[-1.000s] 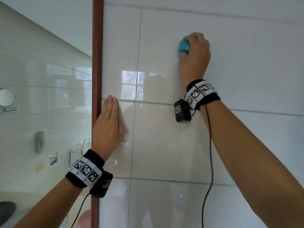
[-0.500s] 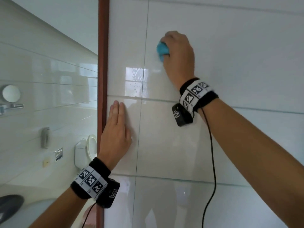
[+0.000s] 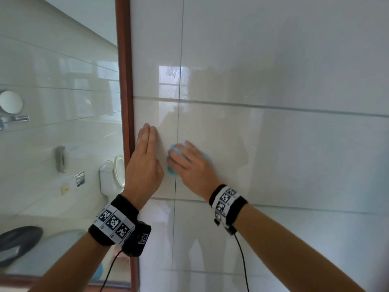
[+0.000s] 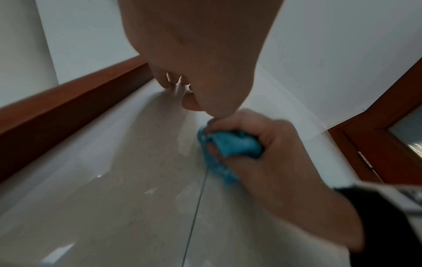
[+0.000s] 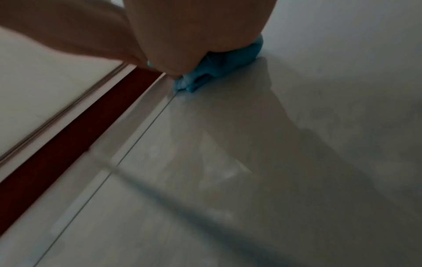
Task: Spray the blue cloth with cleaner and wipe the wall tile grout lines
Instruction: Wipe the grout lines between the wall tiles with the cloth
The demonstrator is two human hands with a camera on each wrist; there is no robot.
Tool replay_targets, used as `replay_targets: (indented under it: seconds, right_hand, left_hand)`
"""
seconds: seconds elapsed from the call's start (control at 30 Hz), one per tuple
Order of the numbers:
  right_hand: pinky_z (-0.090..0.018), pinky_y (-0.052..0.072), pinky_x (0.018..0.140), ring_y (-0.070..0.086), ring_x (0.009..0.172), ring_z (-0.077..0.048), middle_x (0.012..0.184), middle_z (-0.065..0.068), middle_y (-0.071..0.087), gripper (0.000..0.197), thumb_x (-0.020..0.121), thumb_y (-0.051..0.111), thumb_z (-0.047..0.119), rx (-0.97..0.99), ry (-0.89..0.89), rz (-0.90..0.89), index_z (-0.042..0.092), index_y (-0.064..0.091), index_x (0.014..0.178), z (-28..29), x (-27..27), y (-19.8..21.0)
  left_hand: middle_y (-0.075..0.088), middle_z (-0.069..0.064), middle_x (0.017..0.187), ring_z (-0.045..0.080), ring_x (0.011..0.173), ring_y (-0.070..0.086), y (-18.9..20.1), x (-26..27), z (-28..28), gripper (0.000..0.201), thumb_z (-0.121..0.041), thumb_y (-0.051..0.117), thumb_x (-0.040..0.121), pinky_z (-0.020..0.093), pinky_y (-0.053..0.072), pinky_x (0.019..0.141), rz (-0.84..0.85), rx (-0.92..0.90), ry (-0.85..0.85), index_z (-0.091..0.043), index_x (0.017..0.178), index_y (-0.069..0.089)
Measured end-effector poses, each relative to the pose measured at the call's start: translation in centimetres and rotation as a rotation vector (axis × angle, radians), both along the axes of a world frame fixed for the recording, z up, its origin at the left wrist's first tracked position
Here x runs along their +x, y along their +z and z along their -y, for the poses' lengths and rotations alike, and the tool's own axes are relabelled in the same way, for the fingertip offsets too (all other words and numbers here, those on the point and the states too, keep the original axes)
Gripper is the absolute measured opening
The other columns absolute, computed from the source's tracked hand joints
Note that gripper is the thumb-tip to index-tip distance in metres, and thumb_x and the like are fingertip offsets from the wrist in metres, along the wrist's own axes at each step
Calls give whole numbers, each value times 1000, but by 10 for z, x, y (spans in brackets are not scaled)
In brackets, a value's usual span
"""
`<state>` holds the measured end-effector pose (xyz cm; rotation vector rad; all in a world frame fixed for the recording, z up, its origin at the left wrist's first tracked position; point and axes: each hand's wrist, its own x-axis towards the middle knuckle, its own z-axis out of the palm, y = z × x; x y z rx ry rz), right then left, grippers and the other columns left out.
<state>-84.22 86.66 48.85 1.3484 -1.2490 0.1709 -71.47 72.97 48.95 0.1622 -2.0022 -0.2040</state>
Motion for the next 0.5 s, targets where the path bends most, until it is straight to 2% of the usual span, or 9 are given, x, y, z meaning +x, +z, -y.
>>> replay_targets:
  seconds: [0.13,0.2,0.3,0.4,0.47,0.5]
  right_hand:
    - [-51,45,113,63,125,-35,126,-11,70,17,103,61,2,105,20,-24,10,76,108,-10,0,-74]
    - [-51,42,115,62,127,-34,125,-8,70,18,103,61,3,191,-3,-53,12,76,107,-16,-2,-108]
    - [-51,37,120,61,128,-33,125,-6,70,22,104,57,2,265,-20,-52,13,76,107,-27,0,-134]
    - [-53,39,119,61,126,-38,128,-12,71,29,108,48,3,115,31,50,8,76,114,-51,-2,-106]
    - [-53,36,121,62,128,-39,133,-16,68,39,106,39,-3,-86,81,182,7,69,127,-75,-11,-63]
    - [-53,33,123,60,131,-37,137,-17,66,43,101,41,-7,-200,108,250,8,65,134,-88,-17,-38]
  left_hand:
    - [17,17,171,28,160,13,-17,6,-4,86,17,42,81,47,27,127,25,14,16,2,162,19]
    - [17,15,171,27,160,14,-28,9,-8,86,17,43,82,45,28,127,56,27,21,0,163,19]
    - [17,16,171,27,160,15,-41,12,-16,85,16,44,82,47,30,126,100,13,19,0,162,19]
    - [18,16,171,27,160,15,-45,11,-27,86,16,45,82,46,29,126,109,-4,17,-1,163,20]
    - [18,15,171,27,160,15,-44,7,-38,85,16,44,83,45,28,127,103,5,2,-2,163,20]
    - [17,15,171,27,160,15,-42,4,-44,85,16,43,83,45,28,127,98,7,-8,-2,163,20]
